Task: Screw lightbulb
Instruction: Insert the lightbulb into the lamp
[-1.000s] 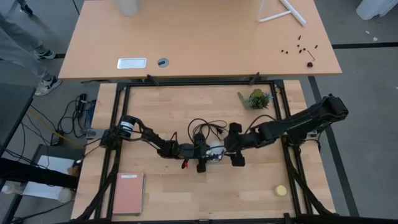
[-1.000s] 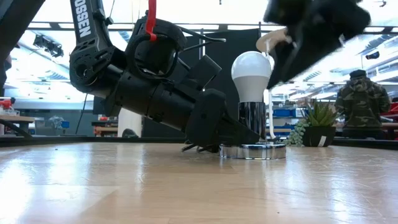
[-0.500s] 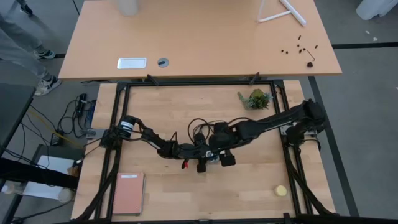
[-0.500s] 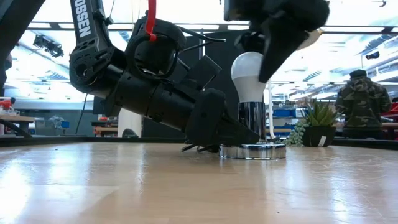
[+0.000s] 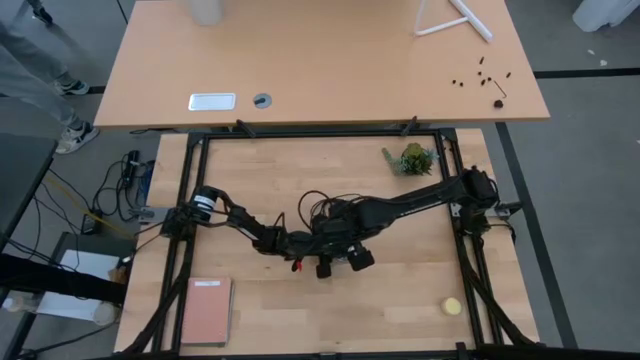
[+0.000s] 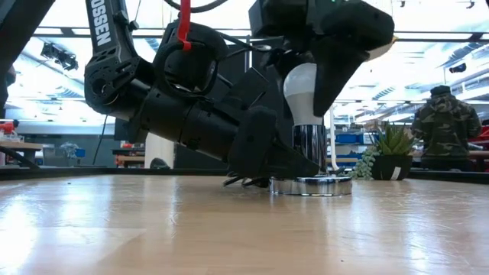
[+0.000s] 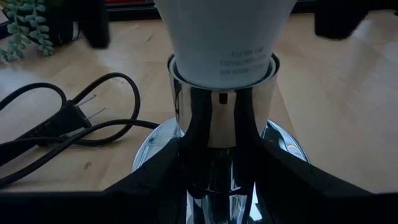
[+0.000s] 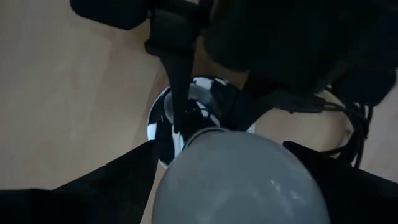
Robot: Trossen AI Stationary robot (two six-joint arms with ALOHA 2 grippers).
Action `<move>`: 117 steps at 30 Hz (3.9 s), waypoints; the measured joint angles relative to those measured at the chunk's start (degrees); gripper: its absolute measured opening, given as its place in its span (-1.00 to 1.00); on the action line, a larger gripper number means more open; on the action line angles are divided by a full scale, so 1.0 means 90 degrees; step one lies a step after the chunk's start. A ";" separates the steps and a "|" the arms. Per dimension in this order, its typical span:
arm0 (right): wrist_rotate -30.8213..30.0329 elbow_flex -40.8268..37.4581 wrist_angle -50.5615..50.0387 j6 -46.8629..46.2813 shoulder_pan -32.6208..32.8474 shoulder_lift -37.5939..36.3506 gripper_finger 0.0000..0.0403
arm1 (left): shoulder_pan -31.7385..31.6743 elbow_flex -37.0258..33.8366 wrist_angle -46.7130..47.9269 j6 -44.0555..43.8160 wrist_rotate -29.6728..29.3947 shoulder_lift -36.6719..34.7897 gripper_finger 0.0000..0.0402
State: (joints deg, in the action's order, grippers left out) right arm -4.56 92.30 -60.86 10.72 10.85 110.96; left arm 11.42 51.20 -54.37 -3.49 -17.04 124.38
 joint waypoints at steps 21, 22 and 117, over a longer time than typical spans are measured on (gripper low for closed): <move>0.0632 0.0383 -0.0534 -0.0178 -0.0317 0.0274 0.28 | 0.0000 0.0000 0.0002 -0.0009 0.0002 0.0000 -0.03; 0.0633 0.0383 -0.0540 -0.0268 -0.0326 0.0274 0.30 | 0.0000 0.0000 0.0000 -0.0009 0.0002 0.0000 -0.03; -0.1720 -0.7480 1.0507 -0.2705 0.0580 -0.3077 0.85 | 0.0072 0.0000 0.0017 -0.0468 -0.0131 0.0002 -0.03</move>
State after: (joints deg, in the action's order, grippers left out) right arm -20.04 24.98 33.70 -13.62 16.07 83.26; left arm 12.06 51.20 -54.22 -7.70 -18.22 124.40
